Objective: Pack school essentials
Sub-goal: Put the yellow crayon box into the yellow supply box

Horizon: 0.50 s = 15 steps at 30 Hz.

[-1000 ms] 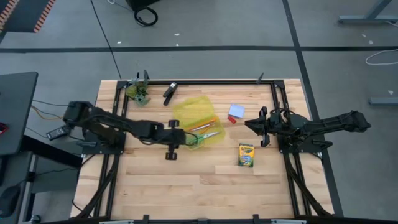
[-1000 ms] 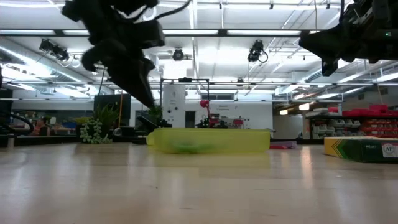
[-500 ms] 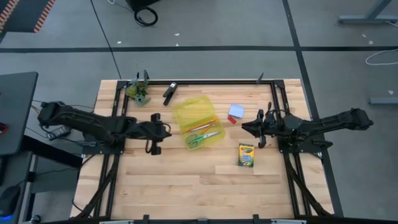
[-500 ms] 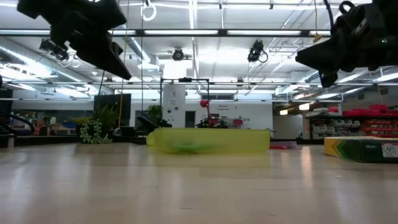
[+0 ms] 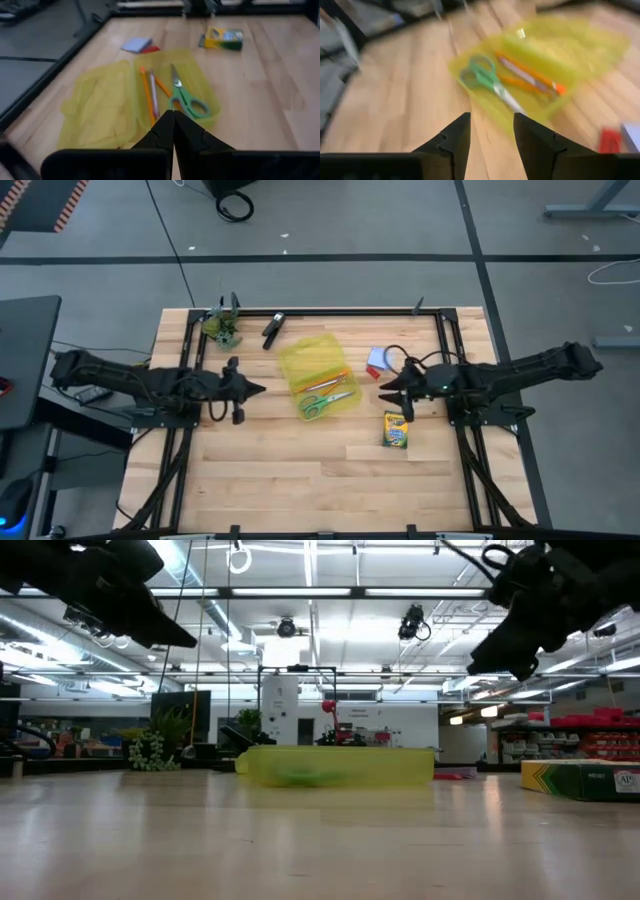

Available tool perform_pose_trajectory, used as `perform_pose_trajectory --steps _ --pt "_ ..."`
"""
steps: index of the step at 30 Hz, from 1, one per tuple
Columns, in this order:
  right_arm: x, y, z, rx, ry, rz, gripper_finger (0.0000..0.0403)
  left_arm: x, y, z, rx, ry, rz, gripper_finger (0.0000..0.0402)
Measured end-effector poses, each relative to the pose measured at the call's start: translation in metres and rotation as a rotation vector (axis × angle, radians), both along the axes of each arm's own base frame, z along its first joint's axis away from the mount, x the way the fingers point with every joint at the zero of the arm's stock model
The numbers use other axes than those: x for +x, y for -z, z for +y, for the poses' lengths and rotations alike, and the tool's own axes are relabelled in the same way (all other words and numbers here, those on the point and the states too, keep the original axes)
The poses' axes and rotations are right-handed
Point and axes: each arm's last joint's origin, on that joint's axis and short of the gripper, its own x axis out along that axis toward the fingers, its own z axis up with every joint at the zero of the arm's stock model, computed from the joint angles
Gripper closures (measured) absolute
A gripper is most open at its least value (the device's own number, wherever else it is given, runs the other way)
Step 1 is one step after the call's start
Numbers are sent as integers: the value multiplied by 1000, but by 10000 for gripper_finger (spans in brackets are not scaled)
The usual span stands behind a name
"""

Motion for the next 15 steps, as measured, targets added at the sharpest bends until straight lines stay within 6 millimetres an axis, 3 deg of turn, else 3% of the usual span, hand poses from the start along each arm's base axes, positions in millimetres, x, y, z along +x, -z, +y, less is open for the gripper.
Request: perform_pose_trajectory --steps 9,15 --pt "17 -8 18 155 167 317 243 -27 6 4 43 -45 -226 396" --pt "17 -8 32 313 340 525 243 -40 24 6 43 -42 -319 388"
